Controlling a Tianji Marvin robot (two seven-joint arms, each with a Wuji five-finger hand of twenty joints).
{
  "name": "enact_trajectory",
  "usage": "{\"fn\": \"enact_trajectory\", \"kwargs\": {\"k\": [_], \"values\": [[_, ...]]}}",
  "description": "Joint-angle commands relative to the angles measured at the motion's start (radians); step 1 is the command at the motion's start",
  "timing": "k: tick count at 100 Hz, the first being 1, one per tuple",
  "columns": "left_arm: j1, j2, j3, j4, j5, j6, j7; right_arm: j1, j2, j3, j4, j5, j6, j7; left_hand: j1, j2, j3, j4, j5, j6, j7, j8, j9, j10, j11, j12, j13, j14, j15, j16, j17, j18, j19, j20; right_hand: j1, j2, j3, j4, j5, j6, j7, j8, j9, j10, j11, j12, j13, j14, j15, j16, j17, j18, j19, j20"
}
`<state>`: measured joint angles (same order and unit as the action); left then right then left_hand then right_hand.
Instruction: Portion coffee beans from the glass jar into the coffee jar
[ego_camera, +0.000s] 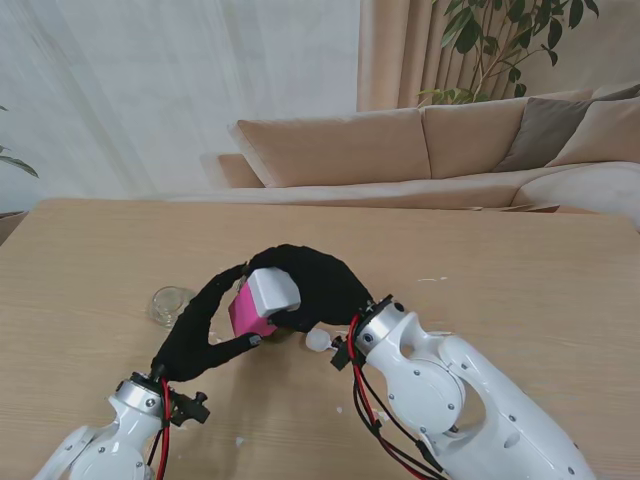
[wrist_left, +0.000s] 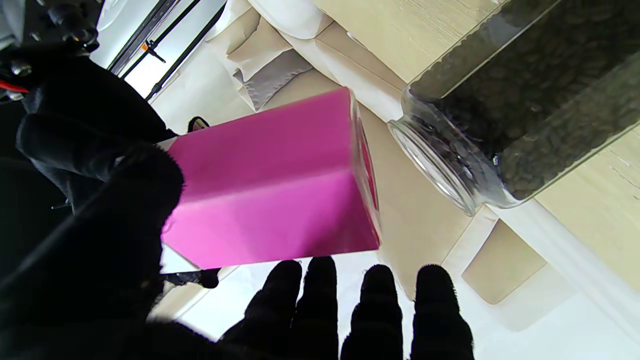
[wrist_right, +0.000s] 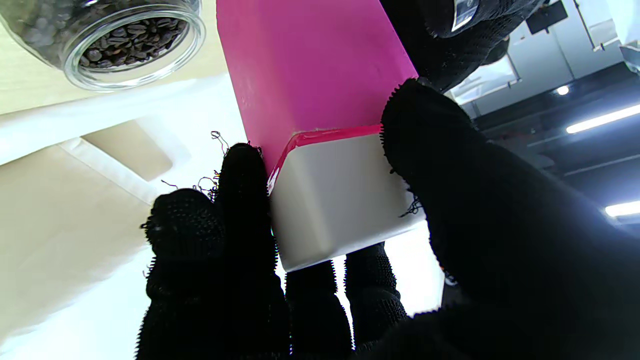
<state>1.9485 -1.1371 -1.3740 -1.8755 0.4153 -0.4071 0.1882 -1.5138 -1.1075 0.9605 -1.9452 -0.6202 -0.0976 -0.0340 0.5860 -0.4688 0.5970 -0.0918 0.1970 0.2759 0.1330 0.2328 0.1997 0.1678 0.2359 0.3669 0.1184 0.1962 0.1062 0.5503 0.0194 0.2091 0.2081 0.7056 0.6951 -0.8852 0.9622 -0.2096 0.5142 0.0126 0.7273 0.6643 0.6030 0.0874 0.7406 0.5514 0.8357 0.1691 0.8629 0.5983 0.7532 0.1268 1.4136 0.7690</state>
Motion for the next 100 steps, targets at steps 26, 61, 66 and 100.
{"fn": "enact_trajectory", "kwargs": {"k": [26,61,66,100], "values": [[-0.019,-0.005,0.013,0.005,-0.048,-0.004,-0.046,0.025,-0.016,-0.032,0.019,0.062,-0.021,0.007,0.024,-0.065,0.108,-0.022,-0.046,-0.003,0.052,0.125,-0.015,-0.009,0.043,0.072,0.017,-0.020,0.040,0.033,-0.006,-0.059,-0.014,-0.037,0.138,0.093,0.154,0.046,0.090,-0.036,0.152,0.023,0.120,-0.023,0.122,0.070,0.028,0.013,0.035,0.022,0.025,-0.063,0.034,0.025],[-0.028,-0.004,0.017,0.012,-0.051,-0.011,-0.053,0.064,-0.016,-0.068,0.039,0.049,-0.036,0.014,0.218,0.012,0.135,-0.003,0.049,-0.013,0.518,0.303,0.216,0.026,0.257,0.140,0.189,0.048,0.296,0.167,0.134,0.008,0.120,0.098,0.126,0.102,0.145,0.045,0.085,-0.033,0.142,0.012,0.114,-0.021,0.114,0.068,0.021,0.007,0.033,0.021,0.023,-0.064,0.035,0.031],[-0.030,-0.006,0.018,0.014,-0.050,-0.015,-0.043,0.065,-0.015,-0.067,0.039,0.047,-0.040,0.019,0.257,0.040,0.137,0.003,0.104,-0.011,0.542,0.308,0.282,0.041,0.275,0.145,0.231,0.072,0.356,0.181,0.171,0.027,0.175,0.138,0.114,0.118,0.131,0.057,0.084,-0.027,0.106,-0.014,0.101,-0.016,0.096,0.054,0.010,0.002,0.011,0.011,0.005,-0.053,0.031,0.037],[-0.031,-0.005,0.010,0.017,-0.070,-0.025,-0.057,0.053,0.019,-0.027,-0.030,-0.010,-0.047,0.139,0.497,0.065,-0.015,-0.029,0.261,-0.039,0.644,0.324,0.519,0.073,0.254,0.314,0.361,0.132,0.520,0.187,0.131,0.065,0.658,0.053,-0.022,0.218,-0.038,0.173,-0.033,-0.105,-0.267,-0.195,-0.028,-0.078,-0.230,-0.210,-0.364,0.023,-0.218,-0.048,-0.454,0.073,-0.032,0.209]]}}
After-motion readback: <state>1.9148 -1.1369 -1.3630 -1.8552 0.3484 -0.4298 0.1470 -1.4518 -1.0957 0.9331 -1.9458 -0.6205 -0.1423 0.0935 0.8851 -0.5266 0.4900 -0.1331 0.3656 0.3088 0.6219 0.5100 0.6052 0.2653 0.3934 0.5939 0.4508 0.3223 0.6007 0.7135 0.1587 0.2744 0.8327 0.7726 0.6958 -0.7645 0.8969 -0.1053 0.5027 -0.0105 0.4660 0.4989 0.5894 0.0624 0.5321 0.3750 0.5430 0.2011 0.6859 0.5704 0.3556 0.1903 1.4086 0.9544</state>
